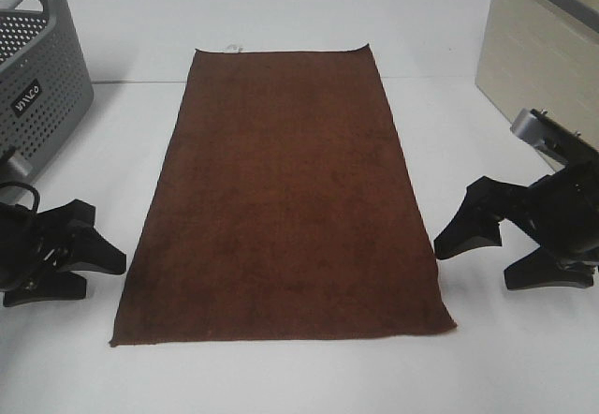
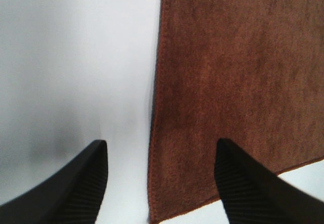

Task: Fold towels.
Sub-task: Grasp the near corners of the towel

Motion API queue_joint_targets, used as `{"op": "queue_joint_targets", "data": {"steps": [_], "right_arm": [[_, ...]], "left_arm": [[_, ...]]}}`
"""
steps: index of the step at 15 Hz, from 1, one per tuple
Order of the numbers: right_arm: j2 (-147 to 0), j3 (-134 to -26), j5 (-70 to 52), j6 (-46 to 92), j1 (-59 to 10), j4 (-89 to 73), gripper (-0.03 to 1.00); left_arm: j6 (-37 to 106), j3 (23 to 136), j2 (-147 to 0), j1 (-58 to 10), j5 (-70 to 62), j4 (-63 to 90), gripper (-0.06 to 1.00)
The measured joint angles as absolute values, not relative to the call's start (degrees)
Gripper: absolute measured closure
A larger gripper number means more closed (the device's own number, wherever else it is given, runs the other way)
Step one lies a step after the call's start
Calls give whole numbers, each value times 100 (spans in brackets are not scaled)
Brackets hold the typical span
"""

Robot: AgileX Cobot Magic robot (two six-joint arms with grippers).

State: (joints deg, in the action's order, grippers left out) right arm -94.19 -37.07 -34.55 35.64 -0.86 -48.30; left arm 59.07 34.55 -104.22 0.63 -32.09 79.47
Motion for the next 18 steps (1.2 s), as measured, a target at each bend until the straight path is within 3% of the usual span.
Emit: {"op": "queue_joint_targets", "data": {"steps": [6,9,11,12,13,15,18], "right_arm": [[-10233,-3810,-3220,4326,-97,-5426,14],[-10508,-4051,-3220,4463,-607,-5512,21],[-10583,-4079,-3186,4234,-854,-5581,33],[-10600,-4079,-3100,4068,-854,-5581,41],[-10646,-4079,-3019,3908,-854,-5581,56],[-10646,-4079,-2985,3856,-854,-5655,74],[-10646,-4079,-2979,3850,-854,-5764,93]], "left_arm": [[6091,3885,-11001,-510,-3283,8331,35],[6091,4125,-11190,-905,-3289,8486,36],[6096,4206,-11270,-1026,-3277,8549,44],[6096,4206,-11310,-1037,-3226,8600,54],[6096,4206,-11333,-1037,-3123,8606,68],[6096,4206,-11350,-1037,-3048,8606,87],[6113,4206,-11362,-1037,-3037,8606,93]]}}
